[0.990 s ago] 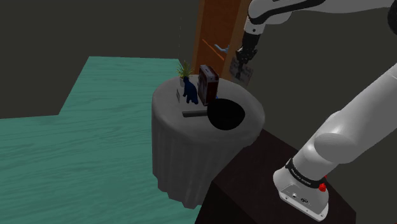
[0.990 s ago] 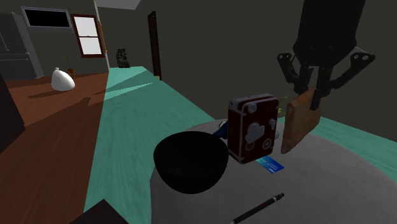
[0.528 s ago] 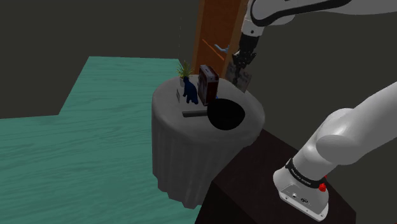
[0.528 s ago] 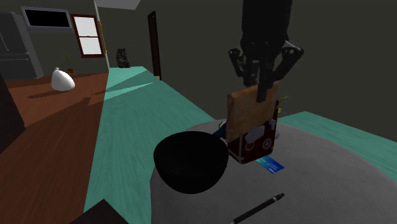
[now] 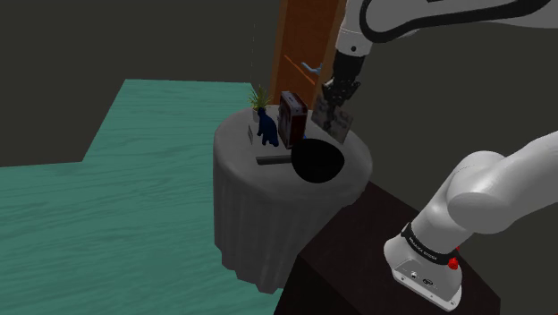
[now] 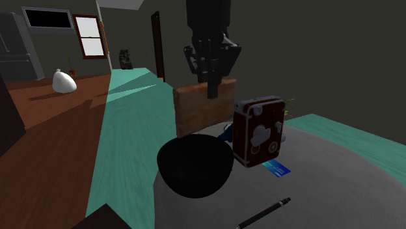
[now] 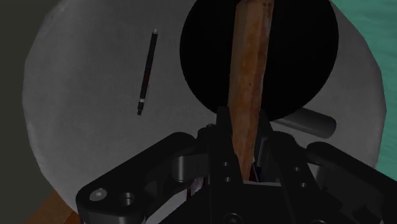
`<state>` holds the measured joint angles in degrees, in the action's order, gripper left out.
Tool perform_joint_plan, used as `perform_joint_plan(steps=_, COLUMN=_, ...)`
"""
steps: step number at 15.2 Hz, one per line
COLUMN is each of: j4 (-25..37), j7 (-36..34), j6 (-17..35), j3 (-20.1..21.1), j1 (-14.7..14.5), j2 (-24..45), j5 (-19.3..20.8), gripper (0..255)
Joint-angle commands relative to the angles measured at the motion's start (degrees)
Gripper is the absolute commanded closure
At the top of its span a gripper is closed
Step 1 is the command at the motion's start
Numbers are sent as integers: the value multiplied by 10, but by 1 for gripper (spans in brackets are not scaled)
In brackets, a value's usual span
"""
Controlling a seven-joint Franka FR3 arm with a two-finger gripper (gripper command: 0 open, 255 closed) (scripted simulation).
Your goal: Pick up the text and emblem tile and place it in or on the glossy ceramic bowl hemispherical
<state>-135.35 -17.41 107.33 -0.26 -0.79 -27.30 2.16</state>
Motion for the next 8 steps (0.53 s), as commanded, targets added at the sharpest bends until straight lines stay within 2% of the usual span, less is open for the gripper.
perform_joint_plan(steps=1, j4=-9, j7=-32, j6=-10, j3=24, j1=-14, j2=-18, j5=-12, gripper=255)
perform_joint_plan(steps=8, j4=-56, j7=-33, j6=46, j3=25, j1=-14, j2=-9, j5=-12, gripper=255)
